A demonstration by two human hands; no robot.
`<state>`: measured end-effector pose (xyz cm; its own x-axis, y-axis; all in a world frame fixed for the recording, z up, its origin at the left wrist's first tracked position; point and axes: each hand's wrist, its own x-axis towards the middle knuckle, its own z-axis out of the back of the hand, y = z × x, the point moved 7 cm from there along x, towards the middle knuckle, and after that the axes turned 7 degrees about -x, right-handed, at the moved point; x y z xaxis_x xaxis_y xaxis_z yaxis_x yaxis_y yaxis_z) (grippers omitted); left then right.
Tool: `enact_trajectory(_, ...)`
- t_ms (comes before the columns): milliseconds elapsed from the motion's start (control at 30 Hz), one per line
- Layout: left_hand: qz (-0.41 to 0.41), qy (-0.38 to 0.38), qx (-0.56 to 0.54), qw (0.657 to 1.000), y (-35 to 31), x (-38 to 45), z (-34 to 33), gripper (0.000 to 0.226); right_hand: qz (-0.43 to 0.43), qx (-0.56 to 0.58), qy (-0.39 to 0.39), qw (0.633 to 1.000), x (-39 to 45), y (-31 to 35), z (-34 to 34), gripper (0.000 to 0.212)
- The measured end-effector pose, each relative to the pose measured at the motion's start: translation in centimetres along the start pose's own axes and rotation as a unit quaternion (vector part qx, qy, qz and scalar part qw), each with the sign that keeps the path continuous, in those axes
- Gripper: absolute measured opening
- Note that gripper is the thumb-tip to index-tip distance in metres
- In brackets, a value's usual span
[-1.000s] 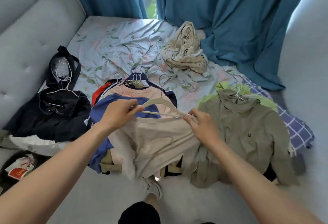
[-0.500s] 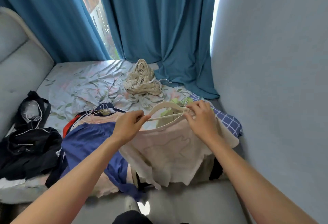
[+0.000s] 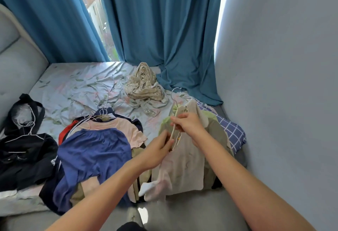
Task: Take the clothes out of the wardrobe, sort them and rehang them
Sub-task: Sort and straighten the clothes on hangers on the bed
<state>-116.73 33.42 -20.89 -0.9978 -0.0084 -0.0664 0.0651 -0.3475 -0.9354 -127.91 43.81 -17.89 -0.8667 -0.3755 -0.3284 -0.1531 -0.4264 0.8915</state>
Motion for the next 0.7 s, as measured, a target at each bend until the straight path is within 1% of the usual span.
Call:
enact_trajectory(67,-0.011,0.011,-0.047,0.999,0.5,0.0,1.4,0.018,-0.013,0.0,0.019,1.0,0.9,0.8,-1.1,0.012)
enact_trajectory(133,-0.01,-0.007,-0.058,0.998,1.4,0.5,3.4,0.02,-0.017,-0.016,0.023,0.999,1.6,1.5,-1.3,0.012)
enact_trajectory(200,-0.017,-0.064,-0.053,0.996,2.6,1.4,6.2,0.017,-0.008,-0.052,0.028,0.998,2.3,2.1,-1.3,0.013)
enact_trajectory(267,-0.032,-0.131,-0.029,0.99,4.0,2.5,9.4,0.008,0.018,-0.106,0.038,0.993,2.8,2.9,-1.2,0.015)
enact_trajectory(300,-0.039,-0.159,-0.006,0.986,4.6,3.1,10.8,0.011,0.034,-0.132,0.043,0.99,3.1,3.4,-1.2,0.017)
enact_trajectory(333,-0.043,-0.179,0.022,0.983,5.1,3.9,12.1,0.022,0.048,-0.157,0.046,0.985,3.3,3.8,-1.1,0.019)
enact_trajectory(400,-0.036,-0.193,0.075,0.978,5.8,5.5,14.3,0.045,0.062,-0.192,0.044,0.978,3.9,4.3,-0.7,0.023)
enact_trajectory(467,-0.026,-0.176,0.117,0.977,6.4,7.4,15.5,0.06,0.065,-0.211,0.034,0.975,4.6,4.4,-0.1,0.026)
enact_trajectory(500,-0.019,-0.159,0.132,0.978,7.0,8.3,15.8,0.061,0.065,-0.215,0.029,0.974,5.0,4.3,0.3,0.027)
enact_trajectory(533,-0.009,-0.134,0.145,0.98,7.7,9.3,15.9,0.058,0.062,-0.217,0.025,0.974,5.3,4.1,0.7,0.027)
enact_trajectory(633,0.006,-0.052,0.147,0.988,9.5,11.1,15.1,0.038,0.045,-0.237,0.005,0.97,6.2,2.5,2.4,0.029)
enact_trajectory(700,0.02,-0.013,0.14,0.99,10.6,11.8,14.1,0.036,0.026,-0.267,-0.023,0.963,6.8,1.1,3.7,0.029)
